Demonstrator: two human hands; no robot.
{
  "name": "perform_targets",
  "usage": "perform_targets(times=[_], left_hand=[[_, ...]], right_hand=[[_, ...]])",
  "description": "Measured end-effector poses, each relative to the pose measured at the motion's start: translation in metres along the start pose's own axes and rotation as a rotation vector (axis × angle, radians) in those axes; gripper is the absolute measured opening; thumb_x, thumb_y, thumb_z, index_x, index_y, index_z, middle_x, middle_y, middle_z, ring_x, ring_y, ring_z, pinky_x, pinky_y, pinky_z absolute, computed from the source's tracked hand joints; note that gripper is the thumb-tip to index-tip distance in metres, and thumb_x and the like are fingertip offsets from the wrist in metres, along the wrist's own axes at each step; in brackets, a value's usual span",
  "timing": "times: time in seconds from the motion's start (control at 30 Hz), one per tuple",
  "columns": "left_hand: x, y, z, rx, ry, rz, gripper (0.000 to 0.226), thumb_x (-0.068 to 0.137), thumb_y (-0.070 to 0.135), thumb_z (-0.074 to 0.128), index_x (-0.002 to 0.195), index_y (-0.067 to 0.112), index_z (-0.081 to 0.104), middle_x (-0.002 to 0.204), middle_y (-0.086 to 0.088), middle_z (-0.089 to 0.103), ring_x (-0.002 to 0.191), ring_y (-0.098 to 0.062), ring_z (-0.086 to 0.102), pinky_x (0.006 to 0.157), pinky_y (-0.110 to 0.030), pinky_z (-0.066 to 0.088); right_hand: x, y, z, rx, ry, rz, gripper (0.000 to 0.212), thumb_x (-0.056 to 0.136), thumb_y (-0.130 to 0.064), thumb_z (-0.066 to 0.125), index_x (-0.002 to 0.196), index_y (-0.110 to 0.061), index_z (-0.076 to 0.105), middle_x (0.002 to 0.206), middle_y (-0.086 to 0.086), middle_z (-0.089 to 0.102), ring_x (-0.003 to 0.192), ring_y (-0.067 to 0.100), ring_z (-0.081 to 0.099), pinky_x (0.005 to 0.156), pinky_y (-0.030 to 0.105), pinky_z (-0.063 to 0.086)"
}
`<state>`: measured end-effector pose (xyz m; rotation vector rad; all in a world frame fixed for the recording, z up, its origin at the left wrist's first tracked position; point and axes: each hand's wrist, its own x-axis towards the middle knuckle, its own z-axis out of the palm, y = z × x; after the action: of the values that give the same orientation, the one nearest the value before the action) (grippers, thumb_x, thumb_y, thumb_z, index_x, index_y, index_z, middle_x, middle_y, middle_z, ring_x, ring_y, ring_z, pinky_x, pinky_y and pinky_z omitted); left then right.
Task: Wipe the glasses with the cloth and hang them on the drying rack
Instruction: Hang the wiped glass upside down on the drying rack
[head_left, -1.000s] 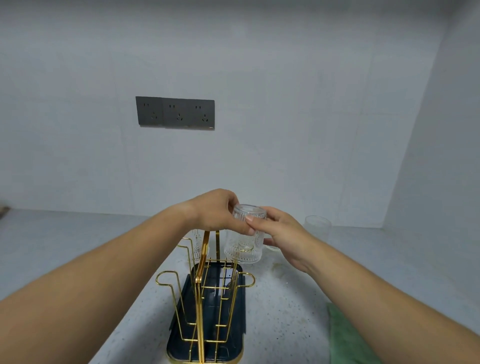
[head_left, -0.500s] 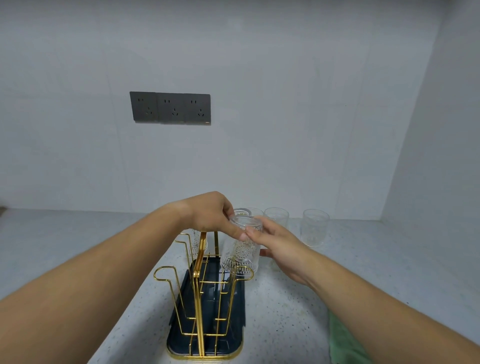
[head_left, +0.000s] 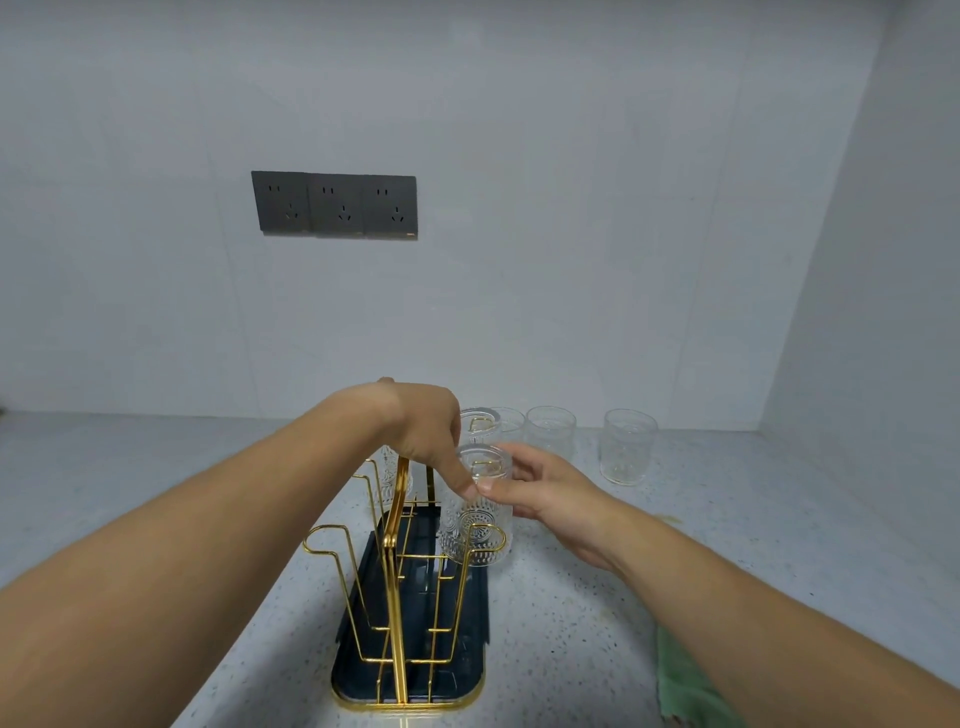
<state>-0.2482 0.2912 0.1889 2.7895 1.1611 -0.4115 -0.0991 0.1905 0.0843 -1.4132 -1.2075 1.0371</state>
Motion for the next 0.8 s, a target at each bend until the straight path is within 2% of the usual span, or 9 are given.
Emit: perform_targets(times=[0.07, 0.13, 0.2, 0.27, 0.43, 0.63, 0.8], left_hand=[[-0.004, 0.0, -0.002, -0.092, -0.011, 0.014, 0.073, 0.078, 0.066, 0.08, 0.131, 0.016, 0.069, 0.132, 0.004, 0.069, 0.121, -0.02, 0.06, 0.11, -0.04, 0.043], [-0.006, 0.001, -0.003, -0.165, -0.006, 0.032, 0.08, 0.081, 0.059, 0.081, 0.142, 0.012, 0.063, 0.142, -0.001, 0.065, 0.128, -0.022, 0.059, 0.112, -0.036, 0.045], [-0.007, 0.002, -0.004, -0.189, 0.004, 0.039, 0.081, 0.081, 0.058, 0.082, 0.144, 0.011, 0.061, 0.143, -0.002, 0.065, 0.13, -0.022, 0.059, 0.115, -0.037, 0.045], [-0.007, 0.006, -0.005, -0.189, 0.016, 0.045, 0.082, 0.081, 0.058, 0.082, 0.144, 0.012, 0.06, 0.143, -0.002, 0.065, 0.13, -0.023, 0.059, 0.115, -0.038, 0.045], [-0.006, 0.019, -0.008, -0.182, 0.132, 0.068, 0.081, 0.081, 0.063, 0.081, 0.145, 0.019, 0.058, 0.141, 0.001, 0.064, 0.118, -0.019, 0.06, 0.111, -0.039, 0.048], [-0.008, 0.066, -0.019, -0.231, 0.235, 0.126, 0.075, 0.089, 0.062, 0.074, 0.147, 0.018, 0.056, 0.142, 0.0, 0.064, 0.123, -0.021, 0.063, 0.11, -0.038, 0.049], [0.0, 0.126, -0.01, -0.313, 0.21, 0.142, 0.083, 0.092, 0.06, 0.071, 0.155, 0.013, 0.045, 0.15, -0.004, 0.059, 0.132, -0.024, 0.058, 0.111, -0.035, 0.045]], right_hand=[[-0.001, 0.0, -0.002, 0.0, -0.002, 0.012, 0.04, 0.091, -0.02, 0.076, 0.125, -0.035, 0.063, 0.115, -0.009, 0.073, 0.106, 0.002, 0.067, 0.088, 0.02, 0.049], [-0.001, 0.0, -0.004, -0.016, 0.025, 0.024, 0.055, 0.087, -0.027, 0.08, 0.137, -0.031, 0.058, 0.127, 0.0, 0.065, 0.118, 0.009, 0.062, 0.097, 0.025, 0.049], [-0.002, 0.0, -0.006, -0.021, 0.053, 0.024, 0.064, 0.081, -0.036, 0.085, 0.139, -0.031, 0.059, 0.135, 0.006, 0.06, 0.127, 0.015, 0.058, 0.109, 0.035, 0.047], [-0.004, -0.001, -0.01, -0.014, 0.079, 0.021, 0.061, 0.079, -0.038, 0.086, 0.135, -0.028, 0.062, 0.131, 0.006, 0.063, 0.124, 0.016, 0.061, 0.112, 0.039, 0.047], [-0.019, -0.002, -0.03, -0.026, 0.165, 0.0, 0.046, 0.088, -0.027, 0.079, 0.131, -0.023, 0.064, 0.112, -0.004, 0.072, 0.117, 0.016, 0.066, 0.11, 0.042, 0.049], [-0.052, 0.006, -0.081, -0.005, 0.312, 0.005, 0.031, 0.092, -0.025, 0.075, 0.122, -0.022, 0.068, 0.113, 0.001, 0.072, 0.113, 0.015, 0.068, 0.107, 0.044, 0.052], [-0.072, 0.025, -0.134, 0.04, 0.414, 0.043, 0.029, 0.095, -0.03, 0.071, 0.12, -0.017, 0.068, 0.121, 0.008, 0.072, 0.11, 0.021, 0.07, 0.096, 0.04, 0.056]])
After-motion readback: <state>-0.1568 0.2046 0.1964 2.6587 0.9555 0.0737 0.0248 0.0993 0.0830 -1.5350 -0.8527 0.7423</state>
